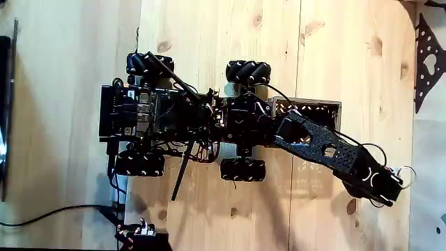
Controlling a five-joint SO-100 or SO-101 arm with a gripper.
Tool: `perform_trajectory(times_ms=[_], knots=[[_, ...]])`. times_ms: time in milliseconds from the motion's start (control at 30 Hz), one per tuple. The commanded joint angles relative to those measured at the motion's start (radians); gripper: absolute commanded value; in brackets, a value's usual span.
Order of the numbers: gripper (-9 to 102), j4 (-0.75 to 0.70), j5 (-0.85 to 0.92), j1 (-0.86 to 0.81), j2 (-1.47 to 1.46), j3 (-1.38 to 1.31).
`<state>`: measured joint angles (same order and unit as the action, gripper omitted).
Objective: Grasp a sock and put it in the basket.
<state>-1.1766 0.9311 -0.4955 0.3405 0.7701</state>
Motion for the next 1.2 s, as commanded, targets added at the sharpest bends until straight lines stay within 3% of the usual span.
perform_trajectory(times_ms=[0,367,500,567,800,967,1167], knots=[[56,0.031,0.008,0.021,-0.002,-0.031],[56,0.307,-0.081,0.106,-0.109,-0.031],[18,0.439,-0.041,0.110,-0.141,-0.031],[13,0.451,-0.029,0.106,-0.129,-0.032],[1,0.334,-0.144,0.104,0.034,-0.032],[0,0.279,-0.193,0.106,0.115,-0.032],[0,0.026,-0.262,0.087,0.348,-0.032]])
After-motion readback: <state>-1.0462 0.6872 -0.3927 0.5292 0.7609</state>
